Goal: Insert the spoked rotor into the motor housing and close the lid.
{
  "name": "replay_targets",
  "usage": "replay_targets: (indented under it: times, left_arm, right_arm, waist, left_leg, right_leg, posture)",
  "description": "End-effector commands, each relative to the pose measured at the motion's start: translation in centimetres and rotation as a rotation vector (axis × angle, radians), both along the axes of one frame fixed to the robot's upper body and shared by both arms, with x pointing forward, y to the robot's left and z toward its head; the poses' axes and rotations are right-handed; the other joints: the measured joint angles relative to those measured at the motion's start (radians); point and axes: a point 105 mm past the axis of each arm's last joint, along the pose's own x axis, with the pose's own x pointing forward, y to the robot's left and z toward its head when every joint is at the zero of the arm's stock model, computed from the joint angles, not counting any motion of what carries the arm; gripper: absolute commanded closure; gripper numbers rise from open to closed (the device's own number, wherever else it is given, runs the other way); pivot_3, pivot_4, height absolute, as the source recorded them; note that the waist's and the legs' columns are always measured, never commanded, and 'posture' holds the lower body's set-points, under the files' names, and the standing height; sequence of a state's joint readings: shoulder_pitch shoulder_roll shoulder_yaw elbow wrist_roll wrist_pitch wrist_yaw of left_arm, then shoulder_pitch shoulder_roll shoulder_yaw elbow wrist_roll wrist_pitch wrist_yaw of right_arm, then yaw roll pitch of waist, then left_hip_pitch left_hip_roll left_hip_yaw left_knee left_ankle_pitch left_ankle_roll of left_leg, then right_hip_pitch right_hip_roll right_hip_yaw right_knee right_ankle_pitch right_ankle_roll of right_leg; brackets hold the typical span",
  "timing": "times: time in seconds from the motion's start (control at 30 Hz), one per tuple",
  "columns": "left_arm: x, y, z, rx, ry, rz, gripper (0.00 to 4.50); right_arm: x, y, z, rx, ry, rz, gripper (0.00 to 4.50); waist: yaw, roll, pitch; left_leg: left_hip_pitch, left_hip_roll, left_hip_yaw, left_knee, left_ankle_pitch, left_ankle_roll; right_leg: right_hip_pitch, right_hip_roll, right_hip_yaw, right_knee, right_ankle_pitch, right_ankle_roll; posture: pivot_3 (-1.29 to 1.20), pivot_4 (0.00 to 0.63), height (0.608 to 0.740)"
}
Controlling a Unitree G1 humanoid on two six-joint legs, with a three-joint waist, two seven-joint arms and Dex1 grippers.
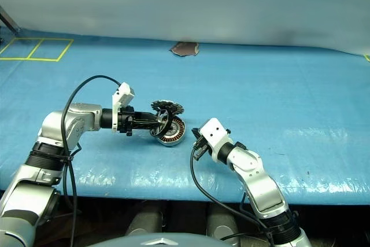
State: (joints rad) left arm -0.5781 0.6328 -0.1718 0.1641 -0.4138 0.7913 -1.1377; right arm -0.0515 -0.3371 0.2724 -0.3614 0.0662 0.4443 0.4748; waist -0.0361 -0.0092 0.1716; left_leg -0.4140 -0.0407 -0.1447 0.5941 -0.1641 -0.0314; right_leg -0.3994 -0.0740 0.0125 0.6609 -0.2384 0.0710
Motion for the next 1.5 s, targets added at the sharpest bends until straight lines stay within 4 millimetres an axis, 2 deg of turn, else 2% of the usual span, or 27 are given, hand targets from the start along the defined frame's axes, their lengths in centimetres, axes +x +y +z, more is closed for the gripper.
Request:
replay_targets:
  times: [0.03, 0.67, 0.87, 1.13, 1.5]
  left_arm:
    - [0.4, -0.5, 1.0, -0.004, -0.045, -0.024, 2.74]
    - [0.6, -1.6, 1.2, 0.024, -0.052, -0.064, 2.74]
    - [0.3, -1.1, 1.3, 0.026, -0.036, -0.081, 2.74]
    - [0.1, -1.1, 2.5, -0.038, -0.021, -0.083, 2.74]
    - [-0.2, -1.0, 2.7, -0.075, 0.019, -0.088, 2.74]
  right_arm:
    - [-0.2, 0.3, 1.2, 0.030, -0.050, 0.016, 4.50]
    - [-1.6, 1.5, 1.3, 0.088, -0.045, 0.122, 4.50]
    - [-1.5, 1.3, 1.1, 0.082, -0.046, 0.113, 4.50]
    - [-1.3, 1.4, 1.0, 0.078, -0.045, 0.109, 4.50]
    - [-1.3, 1.2, 0.9, 0.074, -0.046, 0.096, 4.50]
  waist:
    - [0.000, 0.000, 0.000]
    - [0.000, 0.000, 0.000]
    - [0.000, 0.000, 0.000]
    - [0.000, 0.000, 0.000]
    - [0.000, 0.000, 0.000]
  left_leg:
    - [0.000, 0.000, 0.000, 0.000, 0.000, 0.000]
    - [0.000, 0.000, 0.000, 0.001, 0.000, 0.000]
    - [0.000, 0.000, 0.000, 0.001, 0.000, 0.000]
    - [0.000, 0.000, 0.000, 0.001, 0.000, 0.000]
    - [0.000, 0.000, 0.000, 0.001, 0.000, 0.000]
  right_leg:
    - [0.000, 0.000, 0.000, 0.000, 0.000, 0.000]
    - [0.001, 0.000, 0.000, 0.000, 0.000, 0.001]
    - [0.001, 0.000, 0.000, 0.000, 0.000, 0.001]
    - [0.001, 0.000, 0.000, 0.000, 0.000, 0.001]
    - [0.001, 0.000, 0.000, 0.001, 0.000, 0.001]
  posture:
    - [0.00, 0.150, 0.740]
    - [0.00, 0.150, 0.740]
    - [0.00, 0.150, 0.740]
    - [0.00, 0.150, 0.740]
    - [0.00, 0.150, 0.740]
